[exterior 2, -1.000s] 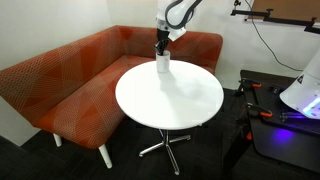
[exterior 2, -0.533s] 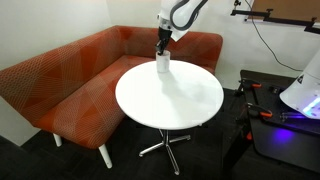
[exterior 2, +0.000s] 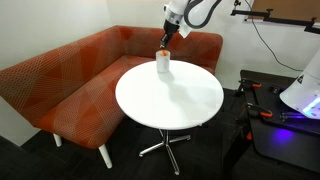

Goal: Place the marker on the table

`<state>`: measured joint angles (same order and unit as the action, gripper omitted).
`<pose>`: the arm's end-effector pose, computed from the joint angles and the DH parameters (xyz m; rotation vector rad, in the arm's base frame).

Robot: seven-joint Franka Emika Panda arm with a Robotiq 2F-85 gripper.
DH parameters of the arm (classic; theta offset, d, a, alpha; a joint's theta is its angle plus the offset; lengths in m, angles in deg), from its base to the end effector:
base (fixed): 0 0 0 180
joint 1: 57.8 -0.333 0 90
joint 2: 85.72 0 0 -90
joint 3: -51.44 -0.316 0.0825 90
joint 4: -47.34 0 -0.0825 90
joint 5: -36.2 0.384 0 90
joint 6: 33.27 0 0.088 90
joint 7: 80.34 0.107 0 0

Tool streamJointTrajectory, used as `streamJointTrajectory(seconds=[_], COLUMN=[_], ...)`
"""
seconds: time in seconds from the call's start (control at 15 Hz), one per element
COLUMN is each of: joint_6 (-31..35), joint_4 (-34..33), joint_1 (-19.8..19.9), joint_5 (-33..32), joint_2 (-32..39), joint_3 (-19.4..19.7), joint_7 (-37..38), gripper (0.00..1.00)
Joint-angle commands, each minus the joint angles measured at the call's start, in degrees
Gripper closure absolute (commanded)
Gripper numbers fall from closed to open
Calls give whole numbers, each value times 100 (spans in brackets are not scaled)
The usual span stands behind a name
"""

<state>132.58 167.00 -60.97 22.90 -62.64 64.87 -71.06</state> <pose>0.6135 -0.0910 0.2760 2.8891 -0.1302 0.5896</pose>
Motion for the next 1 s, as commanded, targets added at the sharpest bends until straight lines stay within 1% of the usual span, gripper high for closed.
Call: streamJointTrajectory(seconds=[0.0,0.2,0.33,0.47,0.6,0.73,0.93], joint_6=[445,712,740,728,664,622,598], joint_4=[798,1143,1281,1362,1379,1401,1421], joint_1=[-642,-1149,-1462,-1720,-1897,-1977,-2087], joint_5=[-715,-1391,-1914,-2527,-3205,-3788,-4211], joint_2=[-781,-1250,-1542,-1829,-2069,-2276,-2397], joint_3=[694,1262,1606,1862,1980,1921,1715], joint_7=[665,1324,1822,2394,3032,3608,4178], gripper=[95,95,95,95,95,95,95])
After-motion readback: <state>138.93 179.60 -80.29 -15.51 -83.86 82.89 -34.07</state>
